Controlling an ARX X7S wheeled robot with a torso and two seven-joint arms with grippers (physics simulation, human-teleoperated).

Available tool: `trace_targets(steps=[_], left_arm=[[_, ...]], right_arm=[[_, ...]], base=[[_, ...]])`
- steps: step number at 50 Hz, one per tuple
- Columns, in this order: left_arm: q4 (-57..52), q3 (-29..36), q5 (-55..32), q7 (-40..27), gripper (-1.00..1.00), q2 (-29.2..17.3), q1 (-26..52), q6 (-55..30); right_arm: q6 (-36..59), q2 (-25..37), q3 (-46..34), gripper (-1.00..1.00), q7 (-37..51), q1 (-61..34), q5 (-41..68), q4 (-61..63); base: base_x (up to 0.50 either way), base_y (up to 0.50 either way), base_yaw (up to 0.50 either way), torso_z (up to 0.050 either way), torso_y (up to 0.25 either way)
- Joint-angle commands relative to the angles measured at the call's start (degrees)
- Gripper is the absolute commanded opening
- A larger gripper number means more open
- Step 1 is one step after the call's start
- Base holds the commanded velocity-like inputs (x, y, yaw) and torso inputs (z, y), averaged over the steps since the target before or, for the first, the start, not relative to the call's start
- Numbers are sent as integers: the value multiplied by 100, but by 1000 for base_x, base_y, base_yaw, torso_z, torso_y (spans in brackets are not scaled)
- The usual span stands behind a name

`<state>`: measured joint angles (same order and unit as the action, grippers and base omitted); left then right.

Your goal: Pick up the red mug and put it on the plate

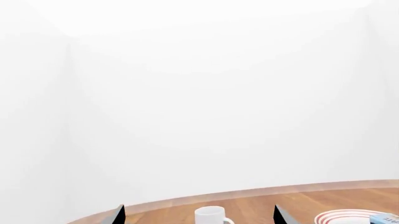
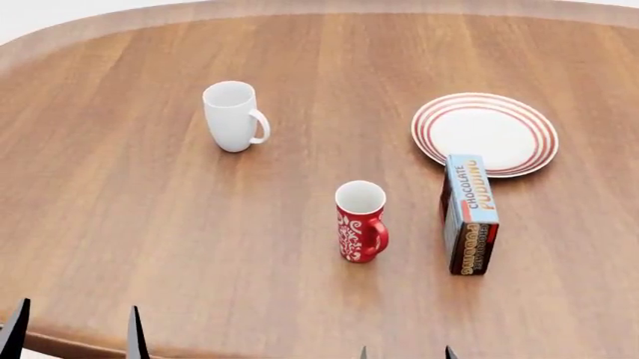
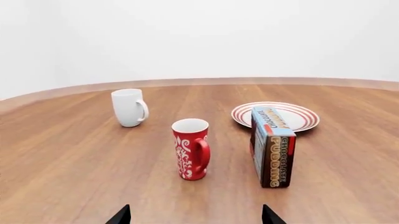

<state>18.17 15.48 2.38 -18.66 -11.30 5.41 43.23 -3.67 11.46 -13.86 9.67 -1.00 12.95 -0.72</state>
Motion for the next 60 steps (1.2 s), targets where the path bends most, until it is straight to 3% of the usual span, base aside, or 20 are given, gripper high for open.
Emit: trace_targets(steps=[1,60], left_arm=[[1,35,-3,-33,100,-22,7,2],[-16,196,-14,-182,100,-130,36,-32]], right_arm=[[-22,23,-29,100,15,-6,31,-10],[-108,136,-154,100,110,-2,199,23]], base=[[0,0,0,0,0],[129,0,0,0,0]])
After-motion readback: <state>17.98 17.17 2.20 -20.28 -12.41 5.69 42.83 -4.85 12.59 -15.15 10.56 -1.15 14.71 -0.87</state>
